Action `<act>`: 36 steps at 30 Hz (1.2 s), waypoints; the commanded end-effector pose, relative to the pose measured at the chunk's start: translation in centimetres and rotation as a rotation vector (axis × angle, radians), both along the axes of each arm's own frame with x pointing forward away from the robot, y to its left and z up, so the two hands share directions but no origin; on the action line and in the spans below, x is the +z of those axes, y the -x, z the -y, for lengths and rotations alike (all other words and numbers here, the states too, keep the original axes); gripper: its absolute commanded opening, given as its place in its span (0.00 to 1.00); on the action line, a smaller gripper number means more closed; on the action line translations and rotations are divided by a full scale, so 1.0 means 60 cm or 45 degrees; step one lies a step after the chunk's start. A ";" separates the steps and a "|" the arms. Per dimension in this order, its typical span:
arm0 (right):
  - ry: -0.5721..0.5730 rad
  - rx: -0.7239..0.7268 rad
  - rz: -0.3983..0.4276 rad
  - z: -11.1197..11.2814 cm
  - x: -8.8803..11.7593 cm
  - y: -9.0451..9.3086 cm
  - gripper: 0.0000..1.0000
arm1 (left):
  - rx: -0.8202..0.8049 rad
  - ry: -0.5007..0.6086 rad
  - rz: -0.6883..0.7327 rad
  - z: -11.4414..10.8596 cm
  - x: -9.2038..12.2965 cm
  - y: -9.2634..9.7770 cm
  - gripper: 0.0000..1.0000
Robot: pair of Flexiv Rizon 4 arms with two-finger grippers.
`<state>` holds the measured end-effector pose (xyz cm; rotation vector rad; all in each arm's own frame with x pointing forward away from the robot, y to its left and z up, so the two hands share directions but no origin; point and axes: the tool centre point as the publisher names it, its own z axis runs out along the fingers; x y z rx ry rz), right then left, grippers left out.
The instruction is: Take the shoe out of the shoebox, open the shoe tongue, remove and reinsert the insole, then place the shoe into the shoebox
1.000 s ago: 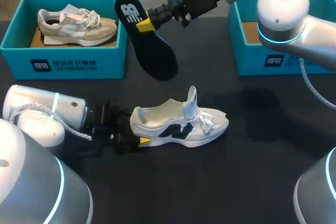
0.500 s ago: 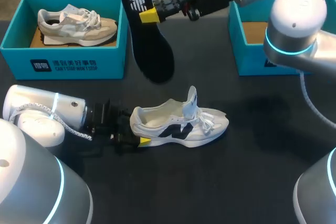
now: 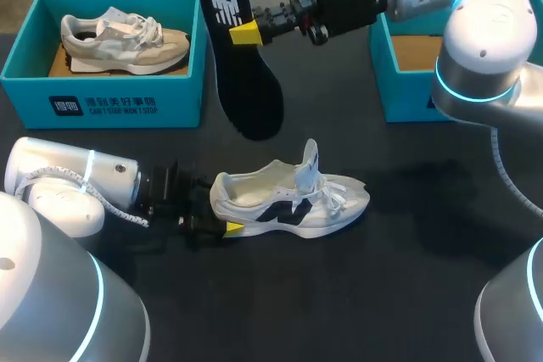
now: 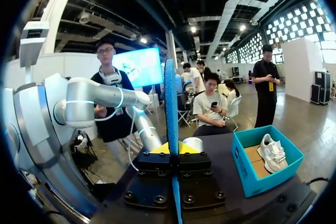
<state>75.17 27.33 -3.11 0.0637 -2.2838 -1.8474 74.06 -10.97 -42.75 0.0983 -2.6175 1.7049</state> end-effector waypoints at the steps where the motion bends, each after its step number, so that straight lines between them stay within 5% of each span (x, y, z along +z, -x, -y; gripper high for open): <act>1: -0.001 0.001 0.001 -0.002 -0.001 -0.001 0.00 | 0.000 -0.003 0.000 0.001 -0.008 -0.001 0.00; 16: 0.006 -0.247 -0.510 0.025 0.024 0.010 0.00 | 0.000 -0.003 0.000 0.001 -0.008 -0.001 0.00; 36: 0.064 -0.308 -0.698 0.083 0.042 0.086 0.00 | 0.000 -0.003 0.000 0.001 -0.008 -0.001 0.00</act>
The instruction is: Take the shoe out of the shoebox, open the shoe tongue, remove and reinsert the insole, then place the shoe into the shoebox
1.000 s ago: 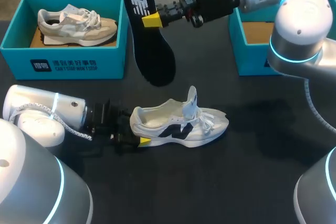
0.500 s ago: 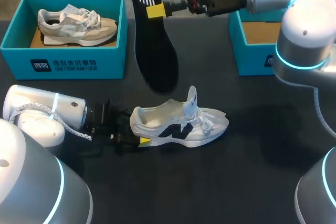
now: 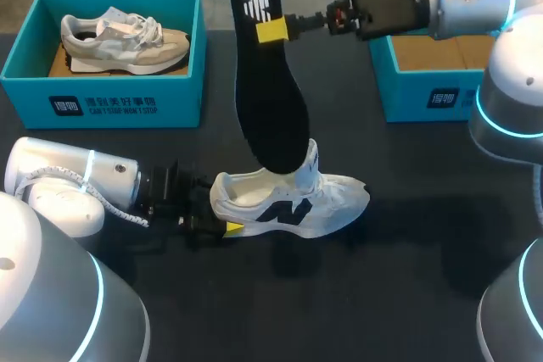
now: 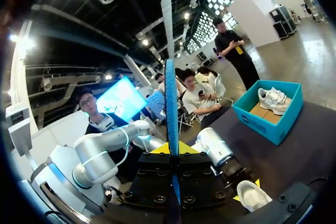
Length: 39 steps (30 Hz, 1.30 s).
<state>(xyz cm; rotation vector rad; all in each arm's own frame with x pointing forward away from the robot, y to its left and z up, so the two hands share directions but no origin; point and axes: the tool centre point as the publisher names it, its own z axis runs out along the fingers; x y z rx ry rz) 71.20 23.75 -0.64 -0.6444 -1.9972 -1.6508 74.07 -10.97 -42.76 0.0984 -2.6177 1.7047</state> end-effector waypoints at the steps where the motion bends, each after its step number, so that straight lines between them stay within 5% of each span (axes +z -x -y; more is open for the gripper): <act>1: 0.019 -0.020 -0.021 0.029 0.001 0.027 0.00 | 0.000 -0.002 0.000 0.001 -0.008 -0.001 0.00; 22: 0.047 -0.120 -0.077 0.082 0.010 0.120 0.00 | 0.000 -0.002 0.000 0.001 -0.008 -0.001 0.00; 39: 0.061 -0.095 -0.114 0.089 0.002 0.154 0.00 | 0.000 -0.002 0.000 0.001 -0.008 -0.001 0.00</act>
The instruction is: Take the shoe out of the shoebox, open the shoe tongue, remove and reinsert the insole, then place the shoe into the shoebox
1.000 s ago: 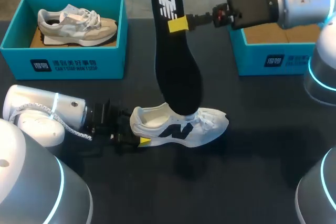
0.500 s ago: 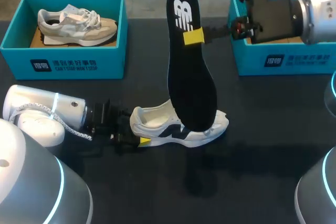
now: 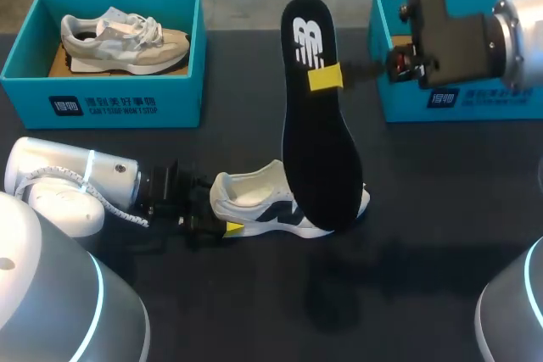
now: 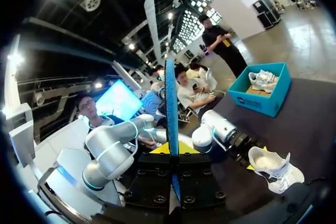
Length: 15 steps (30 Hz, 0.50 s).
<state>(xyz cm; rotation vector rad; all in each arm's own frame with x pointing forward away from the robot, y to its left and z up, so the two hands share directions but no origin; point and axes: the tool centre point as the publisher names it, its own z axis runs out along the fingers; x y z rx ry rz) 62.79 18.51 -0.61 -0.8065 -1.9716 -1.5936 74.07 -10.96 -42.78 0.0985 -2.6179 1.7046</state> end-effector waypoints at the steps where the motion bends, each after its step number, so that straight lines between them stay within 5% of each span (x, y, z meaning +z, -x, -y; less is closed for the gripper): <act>1: 0.003 0.012 -0.002 0.002 0.003 0.018 0.00 | 0.000 -0.002 0.000 0.001 -0.007 -0.001 0.00; 15: 0.016 0.017 0.006 0.004 0.004 0.038 0.00 | 0.000 -0.002 0.000 0.001 -0.007 -0.001 0.00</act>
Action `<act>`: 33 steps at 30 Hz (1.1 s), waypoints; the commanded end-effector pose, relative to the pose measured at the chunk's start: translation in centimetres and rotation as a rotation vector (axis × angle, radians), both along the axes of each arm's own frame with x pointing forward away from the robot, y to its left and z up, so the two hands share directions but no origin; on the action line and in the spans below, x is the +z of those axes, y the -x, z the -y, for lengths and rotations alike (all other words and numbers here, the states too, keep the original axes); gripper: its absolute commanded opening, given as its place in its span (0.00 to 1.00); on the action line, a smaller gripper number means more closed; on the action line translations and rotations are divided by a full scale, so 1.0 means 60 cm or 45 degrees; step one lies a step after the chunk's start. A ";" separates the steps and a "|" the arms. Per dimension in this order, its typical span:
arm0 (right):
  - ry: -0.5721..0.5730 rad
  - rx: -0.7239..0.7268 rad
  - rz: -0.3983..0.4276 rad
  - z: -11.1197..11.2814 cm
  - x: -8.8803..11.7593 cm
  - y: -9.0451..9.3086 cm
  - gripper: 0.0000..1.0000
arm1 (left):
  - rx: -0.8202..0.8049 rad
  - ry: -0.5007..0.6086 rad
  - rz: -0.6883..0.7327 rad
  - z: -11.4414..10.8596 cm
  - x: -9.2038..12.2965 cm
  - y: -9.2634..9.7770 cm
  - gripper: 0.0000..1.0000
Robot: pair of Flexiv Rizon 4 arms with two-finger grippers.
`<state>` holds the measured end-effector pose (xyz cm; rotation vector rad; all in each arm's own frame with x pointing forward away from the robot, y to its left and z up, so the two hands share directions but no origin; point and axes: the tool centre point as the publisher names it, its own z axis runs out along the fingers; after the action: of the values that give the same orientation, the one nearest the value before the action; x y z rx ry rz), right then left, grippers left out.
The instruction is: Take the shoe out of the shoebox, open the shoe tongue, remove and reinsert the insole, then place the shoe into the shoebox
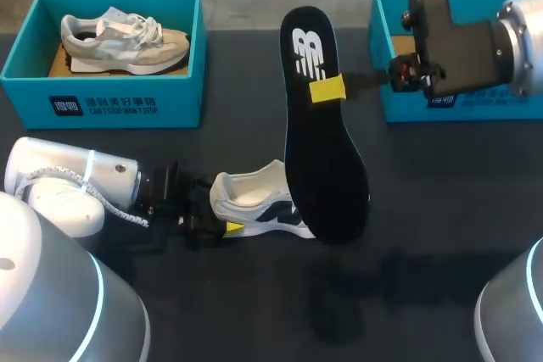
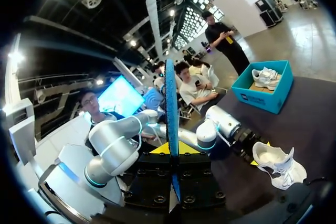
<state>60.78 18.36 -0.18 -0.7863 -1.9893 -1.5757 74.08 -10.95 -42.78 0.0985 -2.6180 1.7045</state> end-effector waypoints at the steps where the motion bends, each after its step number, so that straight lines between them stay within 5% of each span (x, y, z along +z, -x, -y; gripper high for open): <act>1: 0.000 -0.008 -0.001 0.001 -0.003 0.004 0.00 | 0.000 -0.002 0.000 0.001 -0.007 -0.001 0.00; 19: 0.000 -0.008 -0.001 0.001 -0.003 0.004 0.00 | -0.035 -0.018 0.006 -0.004 -0.001 -0.001 0.00; 20: 0.000 -0.008 -0.001 0.001 -0.003 0.004 0.00 | -0.029 -0.029 -0.001 -0.006 0.000 -0.002 0.13; 21: 0.000 -0.008 -0.001 0.001 -0.003 0.004 0.00 | -0.031 -0.043 -0.001 -0.009 0.001 -0.003 0.38; 22: 0.000 -0.008 -0.001 0.001 -0.003 0.004 0.00 | -0.039 -0.058 0.002 -0.010 0.002 -0.003 0.78; 23: 0.000 -0.008 -0.001 0.001 -0.003 0.004 0.00 | -0.032 -0.062 -0.004 -0.014 0.003 -0.003 1.00; 33: 0.000 -0.008 -0.001 0.001 -0.003 0.004 0.00 | -0.070 -0.160 -0.014 -0.035 0.031 0.001 1.00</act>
<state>60.44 18.14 -0.30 -0.7920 -1.9876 -1.5811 74.01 -9.40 -42.13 0.0431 -2.6808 1.5657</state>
